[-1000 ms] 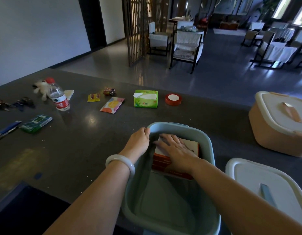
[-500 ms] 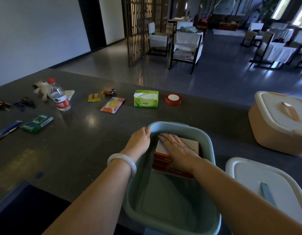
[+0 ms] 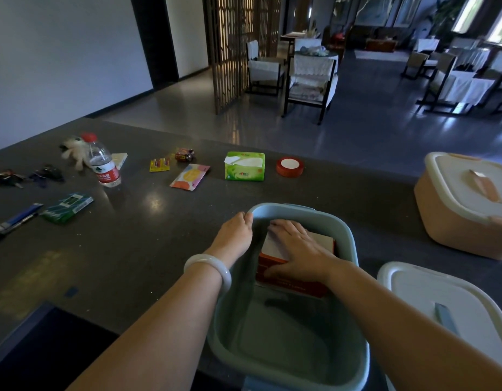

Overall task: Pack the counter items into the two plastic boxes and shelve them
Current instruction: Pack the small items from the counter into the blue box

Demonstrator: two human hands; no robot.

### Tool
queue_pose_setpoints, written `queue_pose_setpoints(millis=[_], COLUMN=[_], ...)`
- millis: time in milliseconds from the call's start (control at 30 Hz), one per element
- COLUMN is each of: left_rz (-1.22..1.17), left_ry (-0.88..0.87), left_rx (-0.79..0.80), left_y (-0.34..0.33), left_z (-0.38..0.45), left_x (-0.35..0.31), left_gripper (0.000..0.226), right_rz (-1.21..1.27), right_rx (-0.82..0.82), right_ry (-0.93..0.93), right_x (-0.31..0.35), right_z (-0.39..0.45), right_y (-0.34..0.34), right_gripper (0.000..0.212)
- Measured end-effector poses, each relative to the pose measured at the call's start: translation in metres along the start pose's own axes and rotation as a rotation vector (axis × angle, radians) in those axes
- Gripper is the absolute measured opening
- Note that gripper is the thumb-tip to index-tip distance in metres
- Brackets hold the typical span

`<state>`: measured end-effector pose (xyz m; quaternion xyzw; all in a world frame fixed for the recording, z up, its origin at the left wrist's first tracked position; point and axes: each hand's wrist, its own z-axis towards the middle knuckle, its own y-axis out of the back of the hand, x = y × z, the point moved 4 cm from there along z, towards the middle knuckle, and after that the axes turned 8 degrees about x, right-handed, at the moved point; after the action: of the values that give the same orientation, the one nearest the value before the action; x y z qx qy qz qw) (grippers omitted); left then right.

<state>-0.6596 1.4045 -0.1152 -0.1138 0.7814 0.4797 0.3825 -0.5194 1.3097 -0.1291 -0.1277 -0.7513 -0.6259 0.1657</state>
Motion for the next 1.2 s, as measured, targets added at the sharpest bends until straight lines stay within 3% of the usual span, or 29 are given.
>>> queue_pose_setpoints(millis=[133,233,433,600,1200], left_rz=[0.023,0.073,0.052,0.197,0.398], left_ry=[0.004,-0.023,-0.071,-0.057,-0.090], left_rx=[0.011,0.020,-0.002,-0.044,0.038], left_y=[0.001,0.003,0.021,0.063,0.168], left_z=[0.003,0.004,-0.003,-0.002,0.133], left_x=[0.001,-0.001,0.006,0.025,0.113], left_gripper=[0.036,0.036,0.033,0.037,0.048], right_rz=[0.025,0.003,-0.003,-0.038,0.060], right_rx=[-0.193,-0.264,-0.301,-0.227,-0.054], right_ry=[-0.012,-0.030,-0.015,-0.041,-0.430], right_x=[0.011,0.016,0.036,0.056,0.069], right_z=[-0.001,0.002,0.022,0.059,0.218], right_y=[0.024,0.039,0.057,0.057,0.045], right_gripper=[0.059,0.042,0.041,0.046,0.075])
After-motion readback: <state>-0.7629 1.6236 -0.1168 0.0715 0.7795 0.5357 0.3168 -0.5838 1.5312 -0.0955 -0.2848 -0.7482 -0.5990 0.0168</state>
